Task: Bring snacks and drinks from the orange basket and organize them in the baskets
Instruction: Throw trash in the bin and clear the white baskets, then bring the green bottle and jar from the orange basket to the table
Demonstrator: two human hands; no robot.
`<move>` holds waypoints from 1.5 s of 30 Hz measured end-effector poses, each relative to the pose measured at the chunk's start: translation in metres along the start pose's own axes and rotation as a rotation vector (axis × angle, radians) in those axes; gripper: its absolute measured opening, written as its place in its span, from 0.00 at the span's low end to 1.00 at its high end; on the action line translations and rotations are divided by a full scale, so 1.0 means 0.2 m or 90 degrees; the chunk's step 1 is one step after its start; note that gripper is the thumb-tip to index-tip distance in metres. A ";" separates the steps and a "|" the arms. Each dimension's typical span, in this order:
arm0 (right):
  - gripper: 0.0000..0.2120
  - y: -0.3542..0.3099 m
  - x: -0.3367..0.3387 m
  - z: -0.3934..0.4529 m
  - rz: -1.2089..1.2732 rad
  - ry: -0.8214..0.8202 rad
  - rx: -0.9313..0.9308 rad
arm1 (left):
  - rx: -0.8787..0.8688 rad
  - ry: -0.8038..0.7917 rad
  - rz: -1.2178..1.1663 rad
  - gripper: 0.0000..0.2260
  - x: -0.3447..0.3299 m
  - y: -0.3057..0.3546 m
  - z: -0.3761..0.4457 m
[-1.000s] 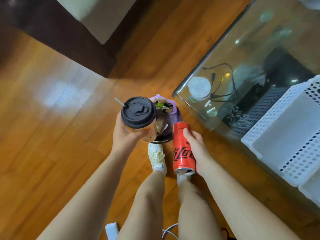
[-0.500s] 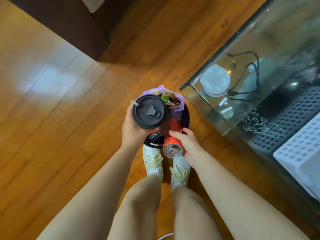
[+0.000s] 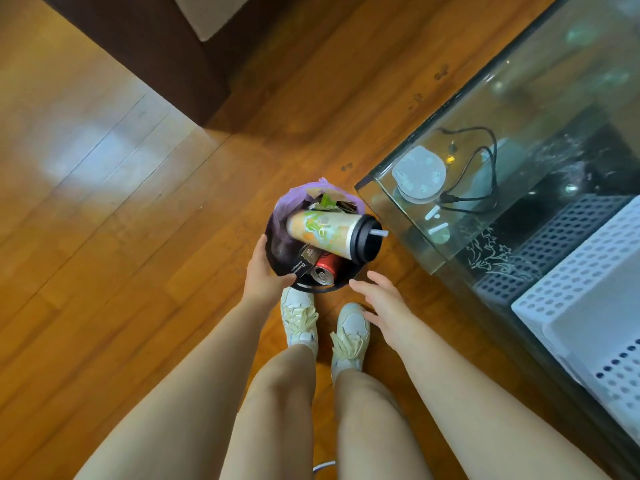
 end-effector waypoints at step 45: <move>0.10 -0.29 -1.48 -1.88 -0.668 -0.329 0.163 | 0.390 0.166 -0.955 0.05 1.22 -1.74 -1.96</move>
Point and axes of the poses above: each hand's wrist, its own z-axis towards the middle knuckle, its own x-axis out of the back of the hand, y = z × x, the point moved 6 cm from there along z, towards the middle knuckle, and after that the axes turned 12 degrees about x, right-handed, at the moved point
